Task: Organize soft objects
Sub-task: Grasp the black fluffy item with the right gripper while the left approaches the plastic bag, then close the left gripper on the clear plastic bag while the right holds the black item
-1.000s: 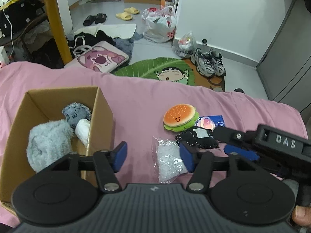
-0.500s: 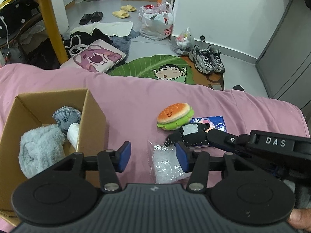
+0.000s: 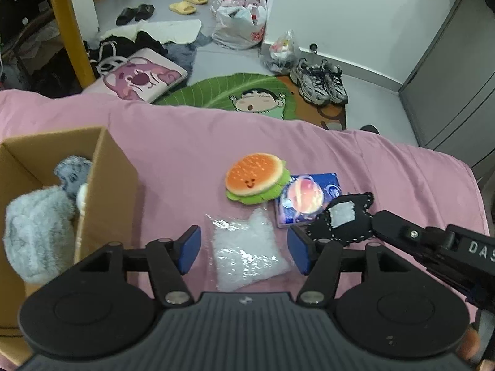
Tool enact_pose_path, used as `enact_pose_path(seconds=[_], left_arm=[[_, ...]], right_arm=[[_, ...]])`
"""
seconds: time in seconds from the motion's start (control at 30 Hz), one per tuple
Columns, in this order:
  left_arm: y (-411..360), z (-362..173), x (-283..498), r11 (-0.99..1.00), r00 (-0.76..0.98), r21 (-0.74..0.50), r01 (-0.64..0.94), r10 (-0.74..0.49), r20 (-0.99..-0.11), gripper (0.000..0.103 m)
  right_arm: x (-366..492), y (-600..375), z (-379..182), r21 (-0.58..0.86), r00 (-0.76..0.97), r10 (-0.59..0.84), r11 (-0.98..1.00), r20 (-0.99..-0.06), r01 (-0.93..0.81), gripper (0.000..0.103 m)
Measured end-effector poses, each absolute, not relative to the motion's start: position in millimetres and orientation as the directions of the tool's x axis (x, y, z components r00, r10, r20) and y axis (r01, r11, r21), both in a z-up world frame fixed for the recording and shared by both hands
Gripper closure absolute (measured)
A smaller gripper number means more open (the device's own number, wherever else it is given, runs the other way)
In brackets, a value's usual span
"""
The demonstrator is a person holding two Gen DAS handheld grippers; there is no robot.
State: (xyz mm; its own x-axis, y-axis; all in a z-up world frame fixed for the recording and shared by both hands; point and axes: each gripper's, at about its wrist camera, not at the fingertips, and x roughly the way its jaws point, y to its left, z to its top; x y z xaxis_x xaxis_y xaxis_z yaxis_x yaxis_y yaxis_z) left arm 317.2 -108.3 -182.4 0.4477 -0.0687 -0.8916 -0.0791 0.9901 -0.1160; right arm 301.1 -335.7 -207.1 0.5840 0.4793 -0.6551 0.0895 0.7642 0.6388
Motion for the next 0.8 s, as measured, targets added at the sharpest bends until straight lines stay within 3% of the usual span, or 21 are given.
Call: enact_pose_path(seconds=[0.4,0.63,0.73,0.8], left_arm=[[-123.4,-206.1,323.1,0.986,0.383,-0.139,-0.091,-0.095,-0.919,0.038],[-123.2,-219.0,315.5,0.992,0.377,-0.067,-0.104,-0.023,-0.926,0.039],[-117.4,-221.3,312.8,0.988,0.376,-0.093,-0.127,-0.039,-0.926,0.046],[-116.6,-215.4,311.4,0.986,0.383,-0.106,-0.131,-0.049,-0.922,0.06]], right_arm=[[280.6,-341.0,-206.5,0.598,0.57,0.423,0.786,-0.705,0.157,0.1],[270.9,-340.8,-200.8,0.592,0.576,0.413,0.79,-0.705,0.158,0.1],[268.2,-338.9,-195.2,0.59,0.586,0.409,0.793,-0.699,0.15,0.1],[266.2,-337.0,-190.9,0.583,0.59,0.406,0.801,-0.698,0.139,0.1]])
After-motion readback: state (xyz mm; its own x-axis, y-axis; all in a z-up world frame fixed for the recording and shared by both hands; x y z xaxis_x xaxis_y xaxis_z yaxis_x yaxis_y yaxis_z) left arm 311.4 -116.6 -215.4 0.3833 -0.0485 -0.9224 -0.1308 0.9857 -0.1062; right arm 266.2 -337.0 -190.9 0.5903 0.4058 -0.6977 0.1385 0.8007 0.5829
